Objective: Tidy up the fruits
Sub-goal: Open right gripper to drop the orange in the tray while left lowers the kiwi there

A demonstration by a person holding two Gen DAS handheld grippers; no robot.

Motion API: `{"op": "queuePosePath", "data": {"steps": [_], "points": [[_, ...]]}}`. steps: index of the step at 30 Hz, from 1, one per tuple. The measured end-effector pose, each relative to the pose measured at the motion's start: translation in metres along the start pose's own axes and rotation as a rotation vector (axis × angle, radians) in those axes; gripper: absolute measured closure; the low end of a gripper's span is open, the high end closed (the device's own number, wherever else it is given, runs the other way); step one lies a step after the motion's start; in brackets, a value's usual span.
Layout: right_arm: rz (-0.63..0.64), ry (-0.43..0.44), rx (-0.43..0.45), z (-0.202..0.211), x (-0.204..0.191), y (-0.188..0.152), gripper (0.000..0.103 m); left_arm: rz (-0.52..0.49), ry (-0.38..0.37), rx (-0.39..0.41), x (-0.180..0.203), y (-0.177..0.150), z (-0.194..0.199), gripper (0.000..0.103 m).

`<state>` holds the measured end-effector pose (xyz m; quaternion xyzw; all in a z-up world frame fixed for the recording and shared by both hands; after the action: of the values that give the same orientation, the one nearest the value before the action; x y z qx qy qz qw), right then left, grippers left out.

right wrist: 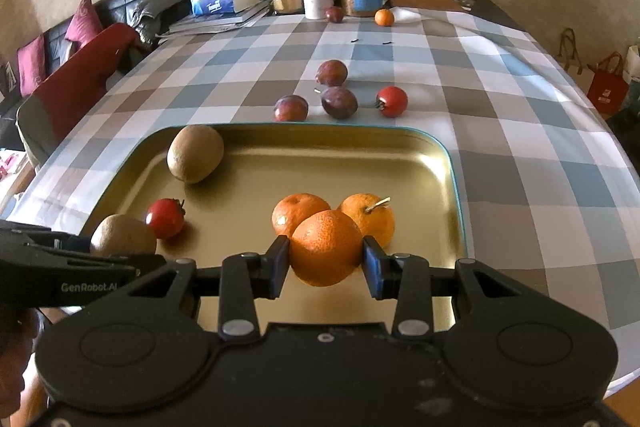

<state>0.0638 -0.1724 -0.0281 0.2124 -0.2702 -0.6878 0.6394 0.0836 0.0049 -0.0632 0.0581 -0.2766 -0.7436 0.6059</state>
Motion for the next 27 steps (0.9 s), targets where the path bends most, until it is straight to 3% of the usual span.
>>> {"op": "queuePosePath", "data": {"steps": [10,15,27], "points": [[-0.02,0.041,0.001,0.002,0.0,-0.001,0.062,-0.048,0.025,0.081,0.008,0.005,0.013,0.044],[0.028,0.008,0.061,0.012,-0.007,-0.001,0.062,-0.058,0.022,0.089,0.011,0.006,0.015,0.044],[-0.008,0.032,0.028,0.01,0.0,-0.001,0.062,-0.051,0.028,0.095,0.008,0.006,0.019,0.044]]}}
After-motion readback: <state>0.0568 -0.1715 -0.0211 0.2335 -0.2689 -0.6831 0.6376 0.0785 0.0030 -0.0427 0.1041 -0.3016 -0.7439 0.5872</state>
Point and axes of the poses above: each gripper's, at about its wrist camera, not at the fingertips, and z roughly against the way its jaws point, x to its right, y to its top, the point moved 4 cm from there along -z, roughly the way its jaws point, and after that the axes turned 11 degrees about -y, right-handed, at the moved point
